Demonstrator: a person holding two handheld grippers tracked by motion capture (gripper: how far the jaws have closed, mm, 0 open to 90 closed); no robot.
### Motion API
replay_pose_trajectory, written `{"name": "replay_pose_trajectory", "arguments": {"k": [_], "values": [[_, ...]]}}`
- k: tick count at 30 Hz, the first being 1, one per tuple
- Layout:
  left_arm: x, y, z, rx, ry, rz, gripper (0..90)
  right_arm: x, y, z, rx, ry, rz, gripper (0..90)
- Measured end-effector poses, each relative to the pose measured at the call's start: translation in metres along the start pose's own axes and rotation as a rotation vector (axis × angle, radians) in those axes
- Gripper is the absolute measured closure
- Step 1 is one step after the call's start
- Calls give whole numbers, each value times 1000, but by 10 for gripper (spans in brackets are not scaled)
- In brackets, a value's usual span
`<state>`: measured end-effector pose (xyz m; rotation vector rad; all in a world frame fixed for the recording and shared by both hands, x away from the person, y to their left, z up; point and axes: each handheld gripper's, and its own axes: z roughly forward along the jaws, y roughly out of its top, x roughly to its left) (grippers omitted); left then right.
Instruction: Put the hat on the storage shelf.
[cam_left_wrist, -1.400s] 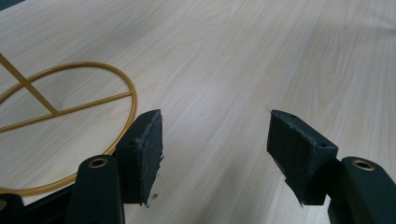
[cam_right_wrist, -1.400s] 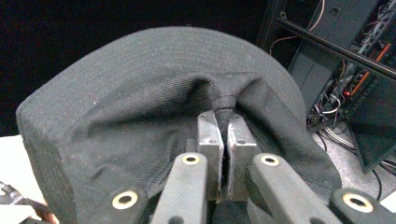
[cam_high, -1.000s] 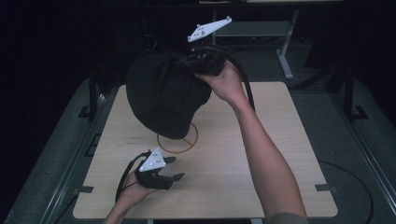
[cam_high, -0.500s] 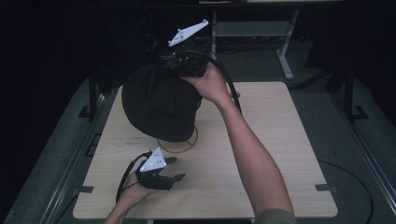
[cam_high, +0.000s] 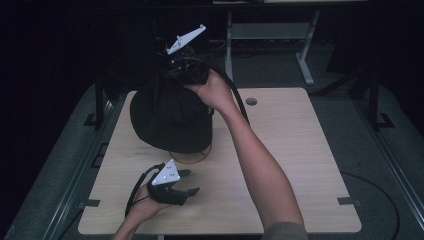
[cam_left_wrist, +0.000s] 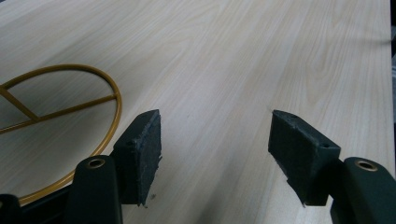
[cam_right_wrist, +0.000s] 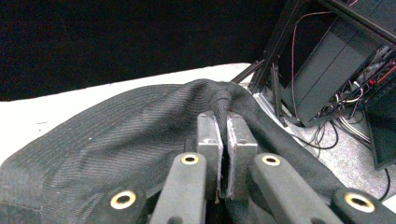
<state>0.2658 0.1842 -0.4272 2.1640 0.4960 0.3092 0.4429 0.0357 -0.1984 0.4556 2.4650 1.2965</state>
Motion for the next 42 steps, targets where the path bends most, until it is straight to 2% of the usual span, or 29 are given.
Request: {"name": "replay_pose_trajectory", "arguments": {"k": [9, 12, 13, 17, 25, 29, 33, 42], "values": [[-3, 0, 3, -3, -18, 12, 337, 11, 8, 12, 64, -8, -56, 833], [-4, 0, 3, 5, -23, 10, 337, 16, 9, 18, 89, 1, -91, 764], [-4, 0, 3, 6, -23, 10, 337, 17, 9, 19, 91, 2, -89, 740], [-4, -1, 2, 6, -22, 10, 336, 16, 8, 16, 97, 20, -62, 663], [-6, -1, 3, 8, -25, 11, 337, 8, 0, -6, 25, 58, 10, 580], [-6, -2, 3, 18, -23, 14, 336, -1, -12, -14, 23, 46, 29, 549], [-7, -1, 2, 13, -23, 6, 335, -8, -25, -25, -7, 47, 86, 518], [-6, -3, 2, 5, -22, -3, 335, -18, -46, -44, -14, 26, 130, 469]]}}
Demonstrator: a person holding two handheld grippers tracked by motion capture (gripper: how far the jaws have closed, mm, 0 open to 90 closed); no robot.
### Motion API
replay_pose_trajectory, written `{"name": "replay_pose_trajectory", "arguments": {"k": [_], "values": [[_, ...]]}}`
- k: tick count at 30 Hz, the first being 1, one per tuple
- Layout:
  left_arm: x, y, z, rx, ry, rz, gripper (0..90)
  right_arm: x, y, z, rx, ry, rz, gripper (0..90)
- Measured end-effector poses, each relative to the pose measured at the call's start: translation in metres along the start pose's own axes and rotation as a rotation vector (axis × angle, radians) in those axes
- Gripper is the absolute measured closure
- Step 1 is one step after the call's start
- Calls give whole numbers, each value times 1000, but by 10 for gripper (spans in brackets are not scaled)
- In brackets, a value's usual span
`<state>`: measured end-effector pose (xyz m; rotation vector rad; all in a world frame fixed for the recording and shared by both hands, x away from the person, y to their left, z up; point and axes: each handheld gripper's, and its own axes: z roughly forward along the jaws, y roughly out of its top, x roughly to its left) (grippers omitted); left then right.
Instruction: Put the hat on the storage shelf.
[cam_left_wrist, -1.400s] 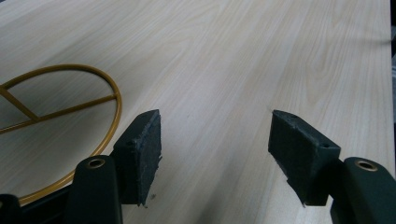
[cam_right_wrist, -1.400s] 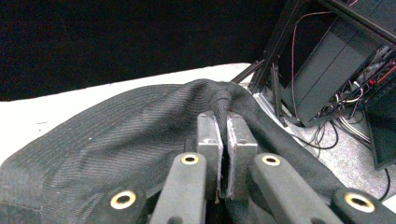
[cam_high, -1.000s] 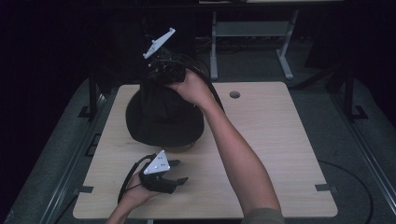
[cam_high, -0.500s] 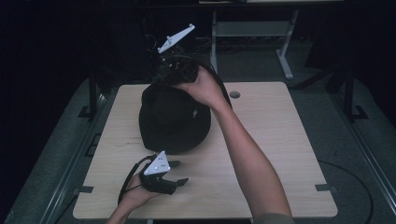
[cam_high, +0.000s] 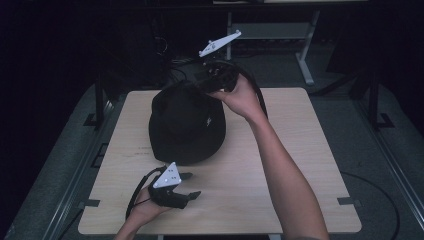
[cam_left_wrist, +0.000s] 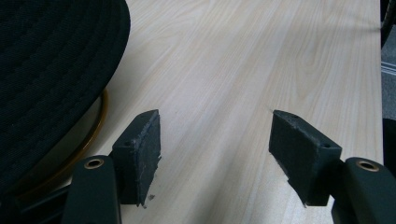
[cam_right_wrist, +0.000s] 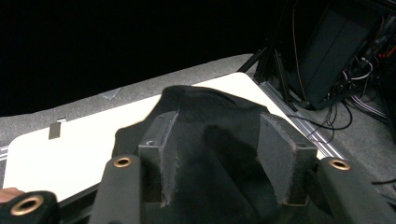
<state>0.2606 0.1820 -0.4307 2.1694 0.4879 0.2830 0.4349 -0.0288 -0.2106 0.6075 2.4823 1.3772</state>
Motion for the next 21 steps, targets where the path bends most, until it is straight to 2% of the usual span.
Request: {"name": "replay_pose_trajectory", "arguments": {"k": [10, 17, 21], "values": [[0, -1, 0, -6, 2, -8, 333, -11, -22, -18, -22, -15, 22, 430], [1, -1, 1, -9, 1, -14, 332, -15, -39, -33, -25, -26, 72, 414], [2, -1, 1, -11, 1, -16, 329, -18, -49, -41, -29, -38, 83, 407]]}}
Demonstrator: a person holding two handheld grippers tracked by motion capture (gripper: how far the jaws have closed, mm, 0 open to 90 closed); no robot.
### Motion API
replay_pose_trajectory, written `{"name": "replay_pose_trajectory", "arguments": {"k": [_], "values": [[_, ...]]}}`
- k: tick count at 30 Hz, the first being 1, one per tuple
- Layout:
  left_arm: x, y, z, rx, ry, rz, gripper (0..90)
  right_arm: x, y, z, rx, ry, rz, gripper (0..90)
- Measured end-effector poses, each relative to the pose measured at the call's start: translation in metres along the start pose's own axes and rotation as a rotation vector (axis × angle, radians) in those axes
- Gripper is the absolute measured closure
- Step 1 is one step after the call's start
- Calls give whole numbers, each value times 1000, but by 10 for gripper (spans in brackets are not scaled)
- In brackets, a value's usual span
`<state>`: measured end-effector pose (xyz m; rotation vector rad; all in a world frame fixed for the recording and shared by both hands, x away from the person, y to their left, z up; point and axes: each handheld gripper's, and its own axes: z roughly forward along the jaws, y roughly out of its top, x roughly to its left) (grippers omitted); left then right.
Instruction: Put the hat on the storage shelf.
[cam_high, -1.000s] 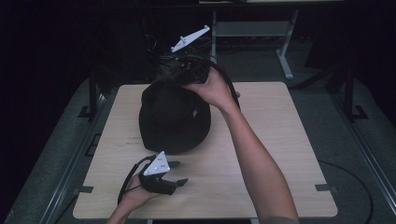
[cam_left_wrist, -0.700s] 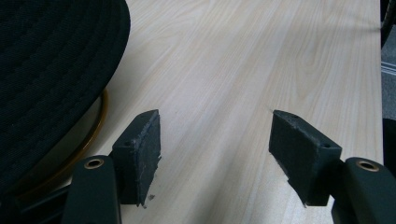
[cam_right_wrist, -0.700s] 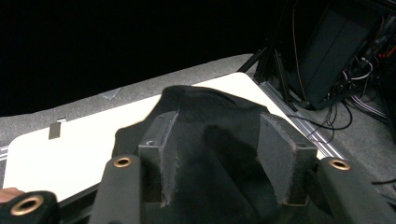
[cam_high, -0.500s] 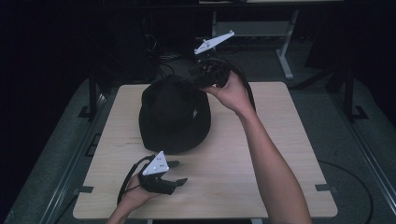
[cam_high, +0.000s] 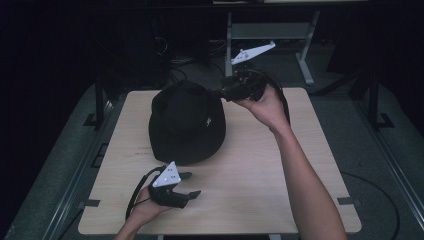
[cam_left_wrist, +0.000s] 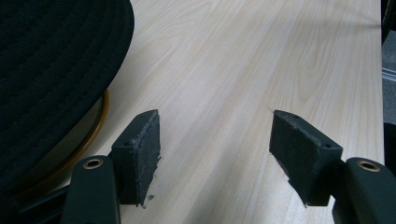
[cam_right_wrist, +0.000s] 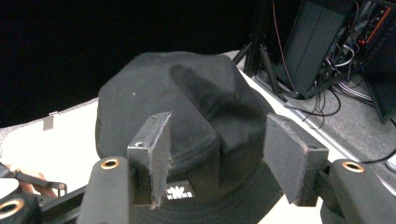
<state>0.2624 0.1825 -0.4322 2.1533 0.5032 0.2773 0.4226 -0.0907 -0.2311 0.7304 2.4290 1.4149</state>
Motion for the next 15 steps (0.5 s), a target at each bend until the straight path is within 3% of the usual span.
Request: {"name": "replay_pose_trajectory", "arguments": {"k": [15], "values": [[0, -2, 3, 0, 8, -14, 325, -11, -36, -24, -13, -37, 38, 361]]}}
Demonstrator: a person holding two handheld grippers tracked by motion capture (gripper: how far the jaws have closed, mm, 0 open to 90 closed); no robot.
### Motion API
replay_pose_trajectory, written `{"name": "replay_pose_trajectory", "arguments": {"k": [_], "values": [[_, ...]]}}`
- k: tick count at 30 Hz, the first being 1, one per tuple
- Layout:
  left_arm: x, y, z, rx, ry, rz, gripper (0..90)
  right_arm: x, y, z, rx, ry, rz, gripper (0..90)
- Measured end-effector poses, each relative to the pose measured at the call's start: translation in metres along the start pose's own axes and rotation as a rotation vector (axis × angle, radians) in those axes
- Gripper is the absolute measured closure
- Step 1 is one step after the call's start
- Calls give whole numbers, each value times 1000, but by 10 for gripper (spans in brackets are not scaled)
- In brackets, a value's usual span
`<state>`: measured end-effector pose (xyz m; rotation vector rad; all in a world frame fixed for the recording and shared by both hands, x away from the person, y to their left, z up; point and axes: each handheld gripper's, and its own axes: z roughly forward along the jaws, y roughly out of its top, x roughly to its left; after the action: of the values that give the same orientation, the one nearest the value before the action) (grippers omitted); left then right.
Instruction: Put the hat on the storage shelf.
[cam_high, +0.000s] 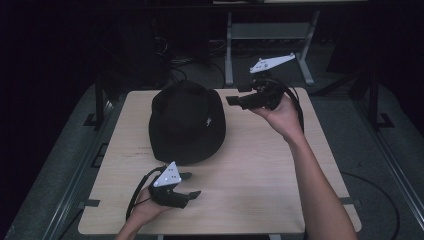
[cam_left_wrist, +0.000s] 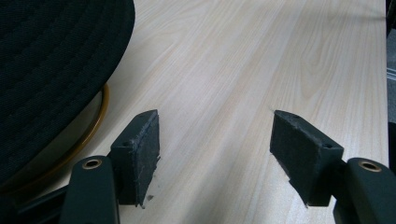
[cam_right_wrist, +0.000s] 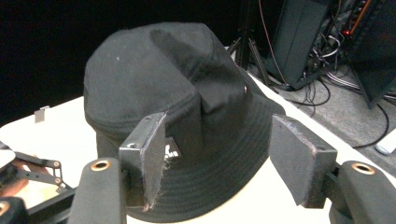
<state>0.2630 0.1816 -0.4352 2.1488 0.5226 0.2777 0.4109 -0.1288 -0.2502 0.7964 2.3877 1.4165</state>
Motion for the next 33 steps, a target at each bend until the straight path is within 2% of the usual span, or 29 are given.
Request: {"name": "replay_pose_trajectory", "arguments": {"k": [13, 16, 27, 33], "values": [[1, -1, 1, 0, -1, -14, 314, -9, -25, -17, 5, -26, 25, 337], [0, -1, 2, 1, -2, -22, 311, -12, -33, -20, 8, -30, 44, 322], [1, -3, 1, 18, 4, -25, 296, -15, -60, -36, 12, -23, 73, 294], [2, -6, 1, 15, 3, -45, 291, -15, -73, -50, -1, -24, 92, 276]]}}
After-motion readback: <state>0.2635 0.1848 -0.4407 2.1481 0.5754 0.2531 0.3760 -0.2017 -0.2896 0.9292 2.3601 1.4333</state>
